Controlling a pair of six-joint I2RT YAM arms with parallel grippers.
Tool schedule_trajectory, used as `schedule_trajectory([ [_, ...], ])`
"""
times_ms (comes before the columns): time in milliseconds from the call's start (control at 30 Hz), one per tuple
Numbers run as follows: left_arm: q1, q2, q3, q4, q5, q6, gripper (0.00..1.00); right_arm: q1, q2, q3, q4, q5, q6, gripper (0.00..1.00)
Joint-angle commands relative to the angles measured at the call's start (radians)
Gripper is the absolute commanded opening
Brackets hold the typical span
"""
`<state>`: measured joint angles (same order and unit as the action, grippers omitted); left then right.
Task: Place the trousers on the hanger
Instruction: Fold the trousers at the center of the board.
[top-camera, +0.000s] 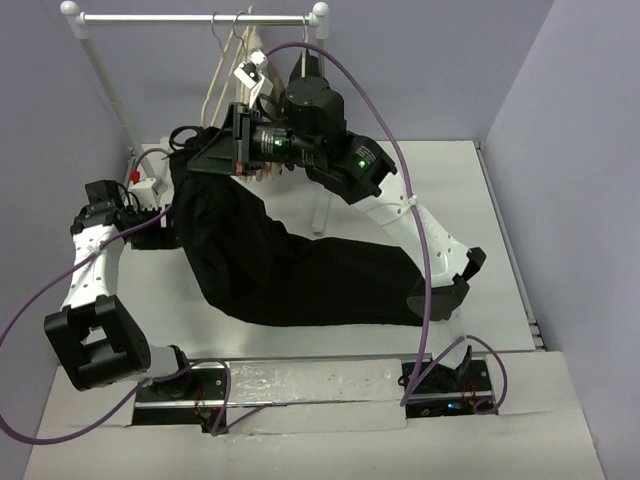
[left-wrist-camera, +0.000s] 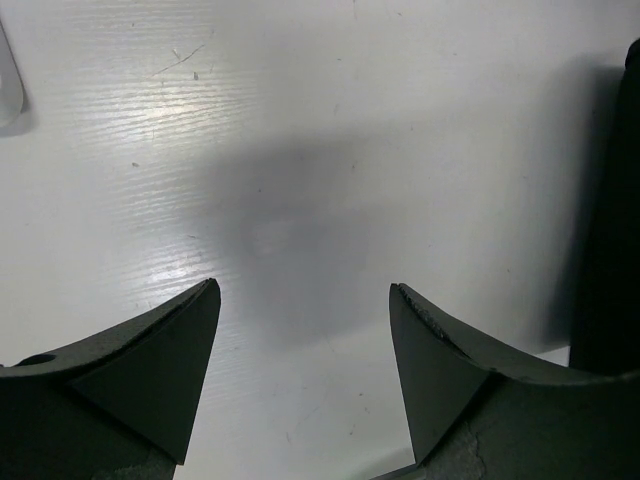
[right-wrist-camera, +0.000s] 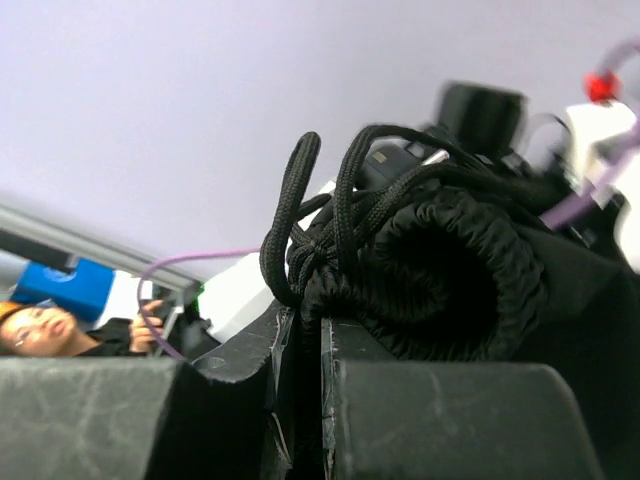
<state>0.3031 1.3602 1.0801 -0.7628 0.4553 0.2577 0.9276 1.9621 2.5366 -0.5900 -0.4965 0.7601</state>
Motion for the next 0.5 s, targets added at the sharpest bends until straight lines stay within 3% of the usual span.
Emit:
schedule_trajectory([
  [0, 0.007, 0.000, 0.047, -0.006, 0.019, 0.018, 0.78, 0.007, 0.032, 0.067, 0.212, -0.083, 0.062, 0.00],
  [100, 0.008, 0.005, 0.055, 0.005, 0.022, 0.009, 0.77, 0.008, 0.044, 0.063, 0.312, -0.138, 0.110, 0.00],
  [233, 0.010, 0.007, 0.064, 0.017, 0.022, 0.002, 0.78, -0.003, 0.040, 0.056, 0.302, -0.148, 0.084, 0.00],
  [333, 0.010, 0.010, 0.073, 0.011, 0.028, -0.006, 0.77, -0.047, -0.023, -0.071, 0.202, -0.117, -0.016, 0.00],
  [467, 0.008, 0.013, 0.078, 0.010, 0.026, -0.017, 0.77, -0.091, -0.237, -0.366, 0.024, -0.028, -0.174, 0.00],
])
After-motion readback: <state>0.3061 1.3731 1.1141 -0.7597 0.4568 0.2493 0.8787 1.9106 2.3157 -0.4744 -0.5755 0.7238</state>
